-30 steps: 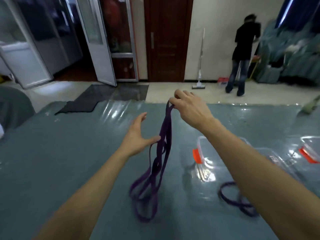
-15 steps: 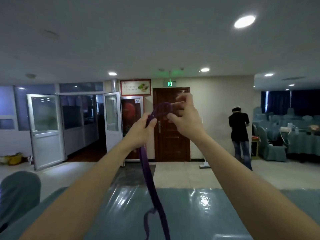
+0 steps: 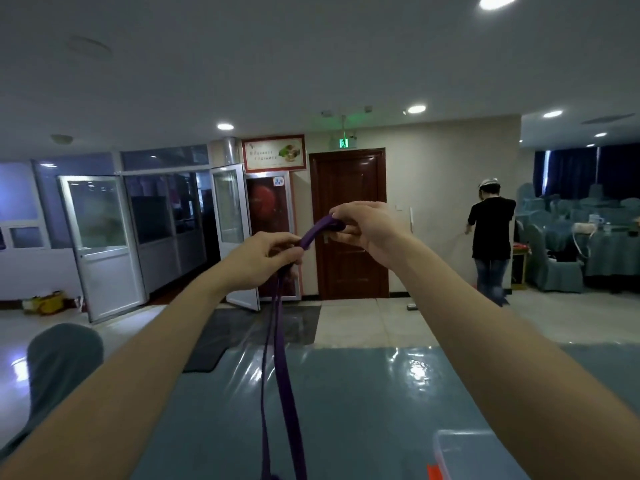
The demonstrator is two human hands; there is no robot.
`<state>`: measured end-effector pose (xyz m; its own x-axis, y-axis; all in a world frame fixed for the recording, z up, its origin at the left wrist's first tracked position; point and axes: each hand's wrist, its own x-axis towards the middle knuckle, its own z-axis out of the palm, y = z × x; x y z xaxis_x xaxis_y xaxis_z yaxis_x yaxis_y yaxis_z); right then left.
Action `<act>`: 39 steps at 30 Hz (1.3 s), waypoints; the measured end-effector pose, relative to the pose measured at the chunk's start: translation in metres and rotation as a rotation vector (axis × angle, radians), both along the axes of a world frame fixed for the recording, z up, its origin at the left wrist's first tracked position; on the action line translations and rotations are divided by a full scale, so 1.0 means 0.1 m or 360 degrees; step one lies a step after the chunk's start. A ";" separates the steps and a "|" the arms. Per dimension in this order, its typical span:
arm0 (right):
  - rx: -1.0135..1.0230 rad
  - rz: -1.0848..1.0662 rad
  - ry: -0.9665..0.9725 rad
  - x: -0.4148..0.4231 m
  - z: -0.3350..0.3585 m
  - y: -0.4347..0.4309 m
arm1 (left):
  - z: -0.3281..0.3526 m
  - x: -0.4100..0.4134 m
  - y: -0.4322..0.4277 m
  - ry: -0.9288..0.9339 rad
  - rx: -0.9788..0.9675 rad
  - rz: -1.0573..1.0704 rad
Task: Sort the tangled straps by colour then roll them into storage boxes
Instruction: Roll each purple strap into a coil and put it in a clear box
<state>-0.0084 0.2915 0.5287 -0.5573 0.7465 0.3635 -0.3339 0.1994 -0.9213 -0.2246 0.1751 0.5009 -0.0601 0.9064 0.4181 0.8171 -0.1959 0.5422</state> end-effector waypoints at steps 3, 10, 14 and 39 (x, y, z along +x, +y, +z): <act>-0.0127 0.0023 -0.0053 -0.05 -0.19 -0.02 | -0.29 0.04 -0.03 -0.0167 -0.0094 -0.0112; -0.0563 0.0227 -0.0292 0.10 -0.82 0.14 | -1.02 0.21 0.14 -0.0653 -0.0133 -0.0245; -0.0765 0.0334 -0.0704 0.45 -1.24 0.34 | -1.38 0.31 0.19 -0.0337 -0.0241 -0.0218; 0.0653 -0.0050 -0.0962 1.49 -3.14 0.21 | -2.02 1.78 0.21 0.0895 -0.0536 -0.0069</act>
<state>0.1410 0.3126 0.2151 -0.7298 0.6351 0.2530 0.2210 0.5695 -0.7917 -0.0467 0.1962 0.2990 0.1243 0.9899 0.0679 0.9890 -0.1291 0.0722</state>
